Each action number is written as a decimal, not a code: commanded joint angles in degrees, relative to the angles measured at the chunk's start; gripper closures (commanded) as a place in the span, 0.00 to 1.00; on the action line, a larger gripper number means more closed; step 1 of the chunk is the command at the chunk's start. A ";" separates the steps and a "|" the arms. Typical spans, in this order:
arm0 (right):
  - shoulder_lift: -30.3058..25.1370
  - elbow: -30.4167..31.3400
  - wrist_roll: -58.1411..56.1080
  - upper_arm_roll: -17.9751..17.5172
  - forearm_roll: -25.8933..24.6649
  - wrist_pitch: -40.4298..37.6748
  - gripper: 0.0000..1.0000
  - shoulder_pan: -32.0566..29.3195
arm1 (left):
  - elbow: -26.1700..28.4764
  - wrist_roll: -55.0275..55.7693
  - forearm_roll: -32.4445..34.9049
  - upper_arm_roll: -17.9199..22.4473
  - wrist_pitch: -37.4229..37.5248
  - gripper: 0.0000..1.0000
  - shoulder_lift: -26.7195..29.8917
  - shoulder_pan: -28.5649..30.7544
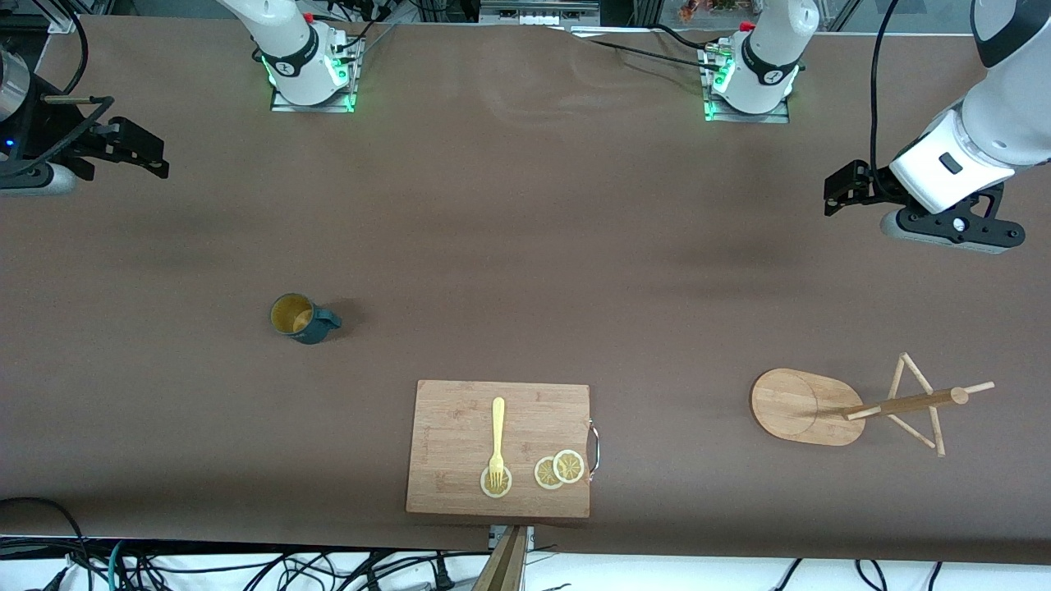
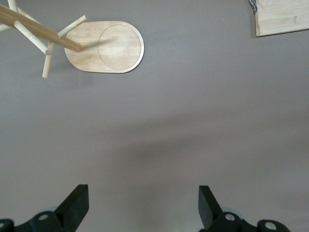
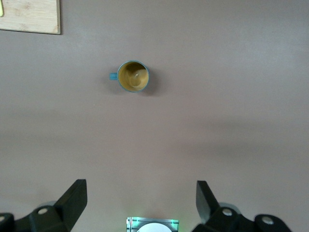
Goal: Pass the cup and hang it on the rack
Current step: 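Move the right gripper toward the teal mug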
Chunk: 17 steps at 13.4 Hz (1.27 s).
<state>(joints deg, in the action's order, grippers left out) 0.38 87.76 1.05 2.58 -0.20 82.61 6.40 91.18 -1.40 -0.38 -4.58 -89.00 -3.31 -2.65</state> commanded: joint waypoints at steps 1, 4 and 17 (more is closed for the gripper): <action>-0.11 -0.14 0.27 0.05 0.55 0.79 0.00 -0.16 | -1.80 -1.06 1.17 0.01 0.67 0.00 -0.74 0.02; -0.20 -0.22 0.36 0.14 0.55 0.36 0.00 -0.16 | -1.54 -1.14 1.08 -0.25 0.85 0.00 -0.65 -0.16; 1.55 -0.66 0.44 0.32 1.16 2.46 0.00 -0.69 | -1.45 -0.79 1.26 -3.59 2.87 0.00 -0.21 -0.33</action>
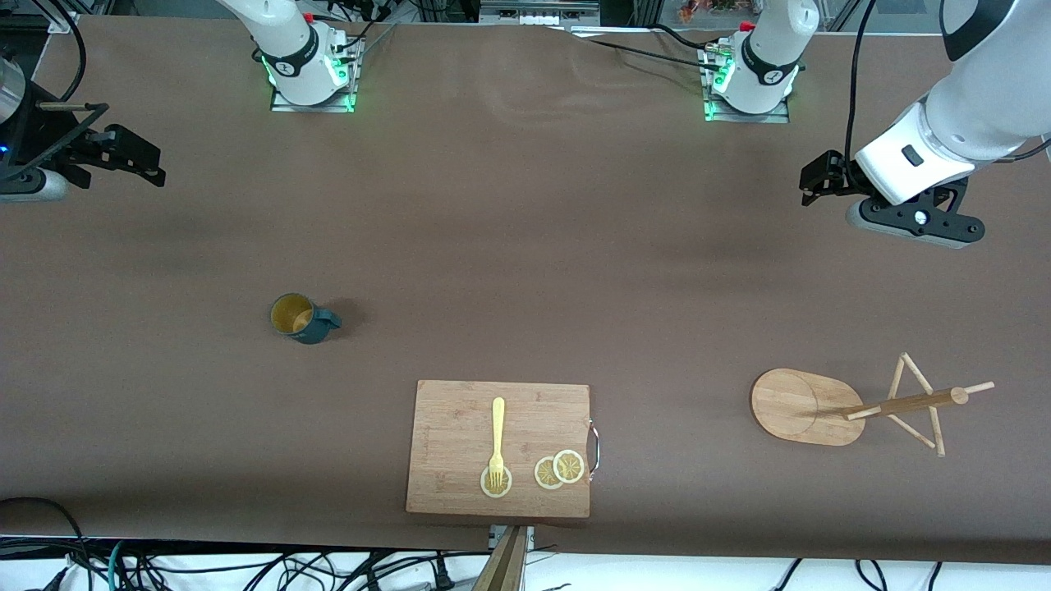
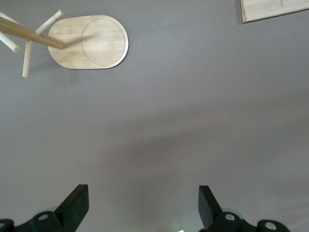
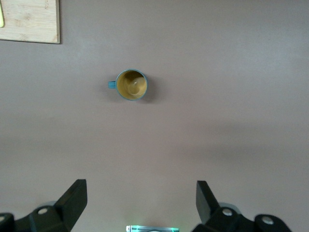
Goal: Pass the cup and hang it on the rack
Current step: 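Move the right gripper toward the teal mug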
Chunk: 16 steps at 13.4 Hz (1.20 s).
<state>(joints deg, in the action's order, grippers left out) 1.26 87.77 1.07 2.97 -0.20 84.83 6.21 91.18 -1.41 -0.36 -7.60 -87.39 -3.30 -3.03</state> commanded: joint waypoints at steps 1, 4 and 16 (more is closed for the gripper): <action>1.20 -0.67 0.34 0.01 2.12 0.08 0.00 -0.50 | -1.36 -0.62 1.24 -0.58 1.25 0.00 -0.21 0.04; 1.81 -0.59 -0.36 0.01 2.48 -0.18 0.00 -0.68 | -1.44 -0.61 1.15 -0.84 1.25 0.00 -0.21 0.13; 10.25 -0.76 -0.89 -0.16 2.22 -2.22 0.00 -0.50 | -1.36 -0.44 1.07 -0.93 1.34 0.00 -0.12 0.30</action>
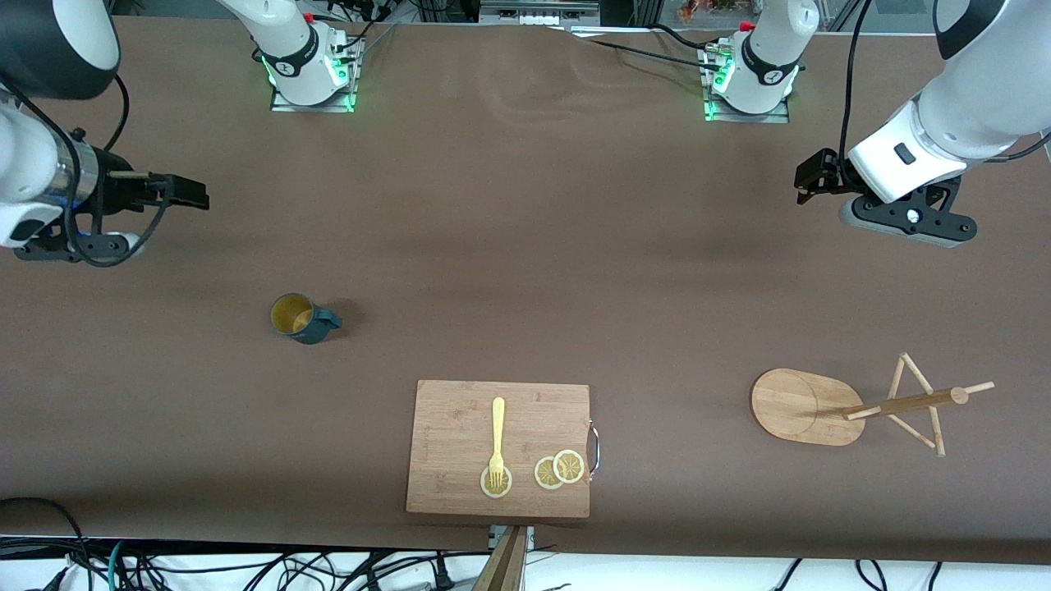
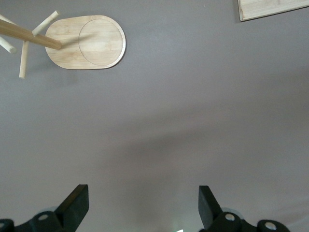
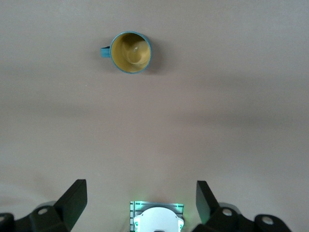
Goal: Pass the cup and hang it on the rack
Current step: 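Lower the right gripper and grasp the teal mug rim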
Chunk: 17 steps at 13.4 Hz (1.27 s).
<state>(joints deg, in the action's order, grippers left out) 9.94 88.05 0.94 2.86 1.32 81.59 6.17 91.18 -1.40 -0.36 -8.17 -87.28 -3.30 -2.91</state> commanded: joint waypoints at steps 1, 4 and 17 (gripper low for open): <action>2.09 -1.04 -2.77 -0.05 0.61 2.25 0.00 -0.37 | -1.35 -0.44 1.06 -0.35 1.24 0.00 -0.13 0.09; 5.42 -0.60 -6.13 -0.48 0.61 5.33 0.00 2.87 | -1.44 -0.53 1.24 -0.35 1.24 0.00 -0.13 0.09; 16.33 0.62 -5.16 0.04 2.10 16.58 0.00 -2.48 | -3.55 -0.27 1.33 0.70 -2.37 0.00 -1.27 1.85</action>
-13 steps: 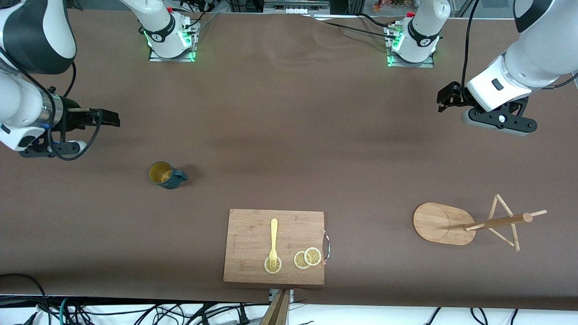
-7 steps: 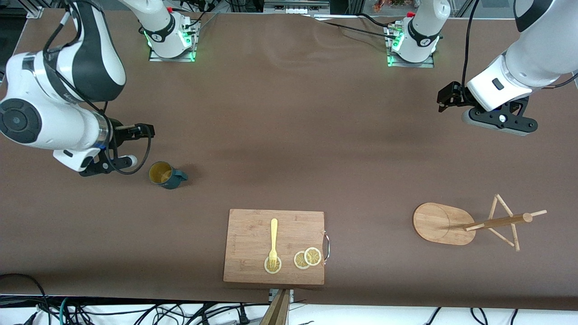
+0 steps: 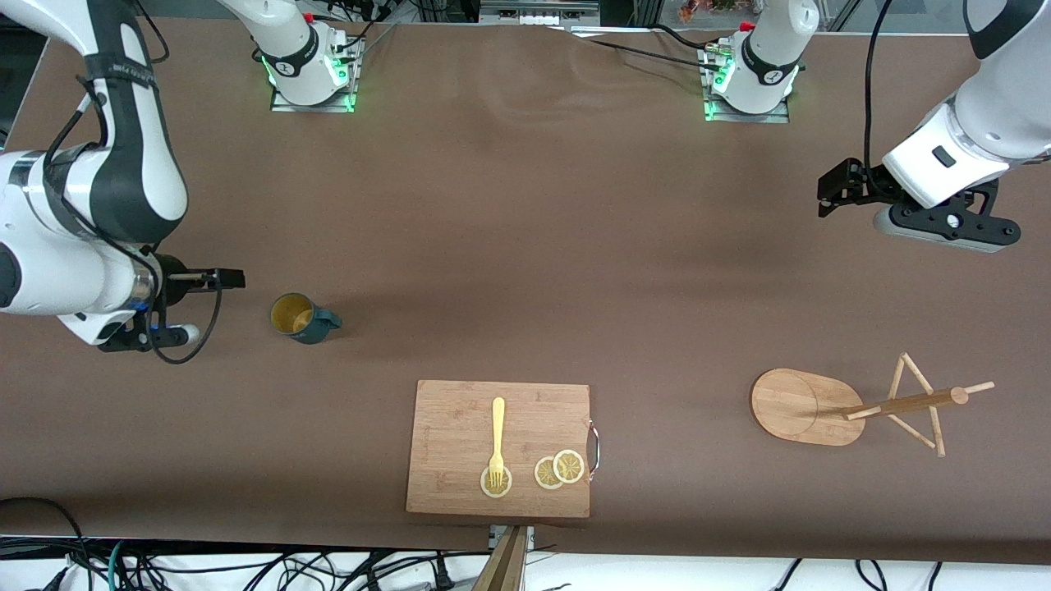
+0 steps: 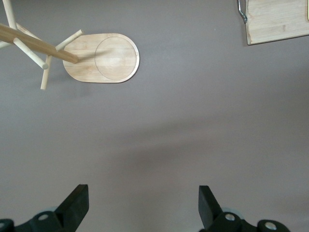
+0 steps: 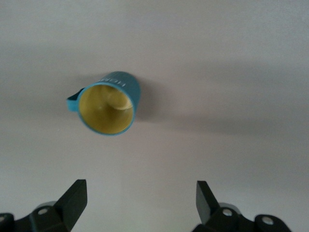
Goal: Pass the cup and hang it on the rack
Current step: 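Lower the right gripper and grasp the teal mug rim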
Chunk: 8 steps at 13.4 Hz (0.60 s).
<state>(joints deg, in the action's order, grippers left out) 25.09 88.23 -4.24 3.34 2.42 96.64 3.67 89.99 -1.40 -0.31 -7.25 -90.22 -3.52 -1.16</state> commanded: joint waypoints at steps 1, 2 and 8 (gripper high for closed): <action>1.11 3.06 0.02 -0.44 1.00 4.15 0.00 0.28 | -2.37 -0.35 1.45 -0.04 0.57 0.00 -1.05 0.37; 0.85 5.79 0.11 -0.44 1.09 7.39 0.00 0.29 | -2.37 -0.36 2.76 -0.13 0.57 0.00 -1.05 0.37; 1.45 16.10 0.46 -0.88 3.80 21.66 0.03 0.46 | -2.54 -0.44 3.91 -0.30 0.57 0.00 -0.96 0.37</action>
<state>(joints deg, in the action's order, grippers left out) 27.47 101.79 -4.18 2.78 4.02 115.83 4.01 89.36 -1.40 2.25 -7.15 -90.22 -3.65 -0.92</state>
